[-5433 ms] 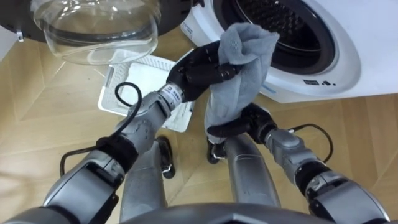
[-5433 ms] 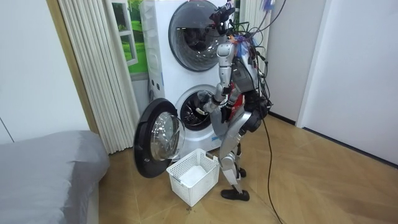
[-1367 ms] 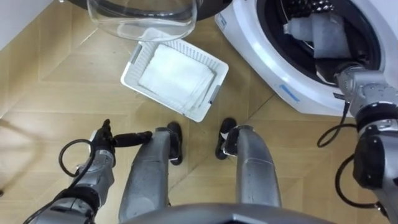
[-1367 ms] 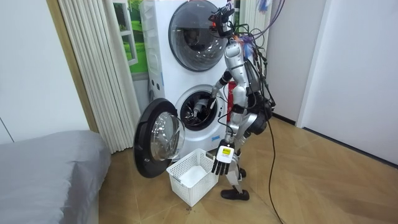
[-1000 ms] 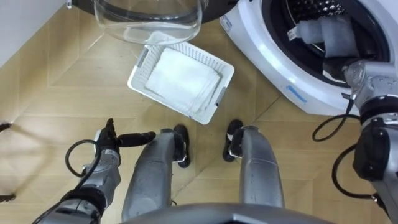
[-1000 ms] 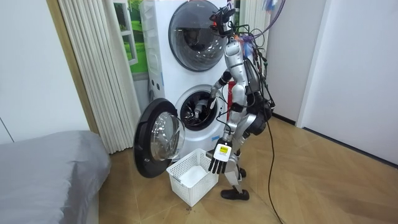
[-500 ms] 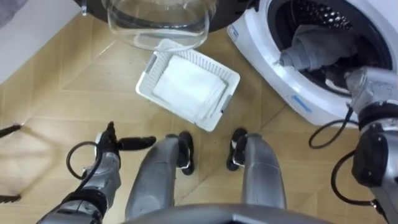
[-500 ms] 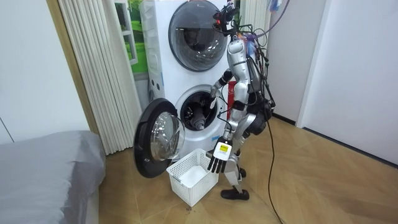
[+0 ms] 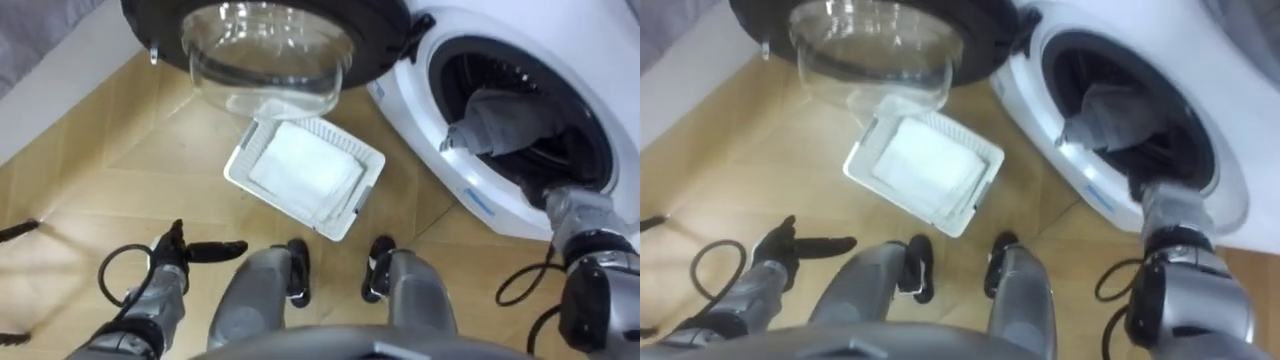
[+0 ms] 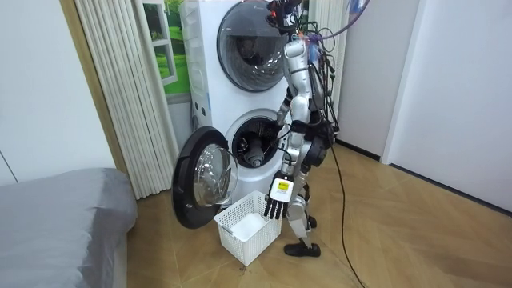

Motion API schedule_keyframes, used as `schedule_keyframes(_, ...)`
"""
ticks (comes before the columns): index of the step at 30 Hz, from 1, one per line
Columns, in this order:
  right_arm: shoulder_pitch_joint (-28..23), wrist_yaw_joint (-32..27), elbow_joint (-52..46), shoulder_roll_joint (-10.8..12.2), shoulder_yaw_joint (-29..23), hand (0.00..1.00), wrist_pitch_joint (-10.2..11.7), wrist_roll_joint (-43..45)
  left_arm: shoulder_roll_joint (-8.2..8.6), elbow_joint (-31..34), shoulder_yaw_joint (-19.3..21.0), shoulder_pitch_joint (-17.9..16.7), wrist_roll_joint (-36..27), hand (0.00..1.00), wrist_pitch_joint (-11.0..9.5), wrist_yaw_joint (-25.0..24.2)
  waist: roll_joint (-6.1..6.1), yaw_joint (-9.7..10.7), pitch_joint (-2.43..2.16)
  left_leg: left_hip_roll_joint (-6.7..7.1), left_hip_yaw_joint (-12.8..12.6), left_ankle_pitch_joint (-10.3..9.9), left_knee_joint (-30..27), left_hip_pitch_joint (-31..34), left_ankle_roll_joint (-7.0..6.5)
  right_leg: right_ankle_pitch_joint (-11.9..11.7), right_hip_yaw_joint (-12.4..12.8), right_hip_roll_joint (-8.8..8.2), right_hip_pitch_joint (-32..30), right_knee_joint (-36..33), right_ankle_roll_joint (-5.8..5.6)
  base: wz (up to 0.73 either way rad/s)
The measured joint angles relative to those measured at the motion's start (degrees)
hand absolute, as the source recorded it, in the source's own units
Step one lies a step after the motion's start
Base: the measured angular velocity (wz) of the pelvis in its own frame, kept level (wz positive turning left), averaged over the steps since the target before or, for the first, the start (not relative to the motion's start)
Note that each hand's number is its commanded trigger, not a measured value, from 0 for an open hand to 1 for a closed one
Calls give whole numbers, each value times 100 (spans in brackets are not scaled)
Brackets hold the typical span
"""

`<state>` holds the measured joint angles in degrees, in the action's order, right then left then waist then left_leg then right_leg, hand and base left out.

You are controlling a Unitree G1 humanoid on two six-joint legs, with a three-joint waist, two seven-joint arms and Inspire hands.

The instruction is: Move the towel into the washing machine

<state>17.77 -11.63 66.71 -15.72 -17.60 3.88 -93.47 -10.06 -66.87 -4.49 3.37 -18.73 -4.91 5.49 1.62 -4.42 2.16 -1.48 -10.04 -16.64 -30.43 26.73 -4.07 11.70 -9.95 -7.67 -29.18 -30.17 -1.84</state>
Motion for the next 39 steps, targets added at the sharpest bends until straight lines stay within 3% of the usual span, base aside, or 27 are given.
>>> schedule_keyframes(3, -369, 354, 231, 53, 2, 0, -80, 356, -5, -59, 327, -176, 358, 0, -1, -34, -76, 16, -60, -1, 27, 10, 240, -438, 13, -46, -50, 54, 497, 349, -29, 1)
schedule_keyframes(5, -646, 593, 435, 97, 6, 0, -111, 773, -12, -107, 580, -310, 479, 0, 4, -89, -99, 36, -134, 1, 65, 19, 429, -756, 28, -79, -125, 91, 879, 622, -60, 8)
schedule_keyframes(11, -1673, 996, 729, 138, 343, 0, -147, 2269, -71, 41, 687, -932, 525, 0, 73, -93, 9, 264, -254, 29, 115, 63, 1036, -1716, 92, -104, -180, 179, 1857, 1197, -103, 3)
schedule_keyframes(14, -2030, 1065, 731, 234, 521, 0, -145, 2876, -68, 73, 696, -1099, 728, 0, 113, -148, 64, 375, -233, 8, 133, 87, 1206, -2042, 135, -135, -214, 247, 2241, 1450, -100, 0)
schedule_keyframes(18, -2267, 1235, 760, 357, 855, 0, -166, 4177, -57, 80, 748, -1084, 888, 0, 121, -174, -16, 427, -175, -28, 138, 74, 1460, -2452, 206, -202, -193, 359, 2658, 1684, -70, -6)
schedule_keyframes(24, -2259, 1304, 719, 377, 1154, 0, -251, 6131, -10, 44, 902, -1196, 1163, 0, 135, -154, -92, 387, -177, -40, 83, 114, 1719, -2888, 271, -204, -179, 421, 2946, 1759, -64, -8)
schedule_keyframes(28, -2138, 1329, 760, 465, 1564, 0, -276, 7171, -8, 53, 907, -1165, 1292, 0, 301, -173, -81, 370, -175, -51, 94, 149, 1772, -3005, 296, -203, -182, 443, 2995, 1773, -62, -2)
schedule_keyframes(31, -2109, 1424, 884, 567, 1632, 0, -283, 7378, -4, 51, 907, -1166, 1442, 0, 367, -268, -2, 371, -166, -50, 127, 151, 1778, -3095, 299, -201, -193, 453, 3156, 1888, -61, 9)
schedule_keyframes(34, -2127, 1561, 921, 620, 1647, 0, -385, 7379, -4, 67, 910, -1165, 1476, 0, 444, -341, 62, 388, -126, -48, 129, 151, 1821, -3208, 301, -201, -176, 470, 3314, 1975, -60, 0)
schedule_keyframes(39, -2165, 1744, 942, 636, 1636, 0, -410, 7475, 11, 118, 1002, -1108, 1717, 0, 476, -343, 82, 408, -135, -45, 96, 150, 1872, -3246, 301, -202, -123, 478, 3316, 1972, -60, -4)
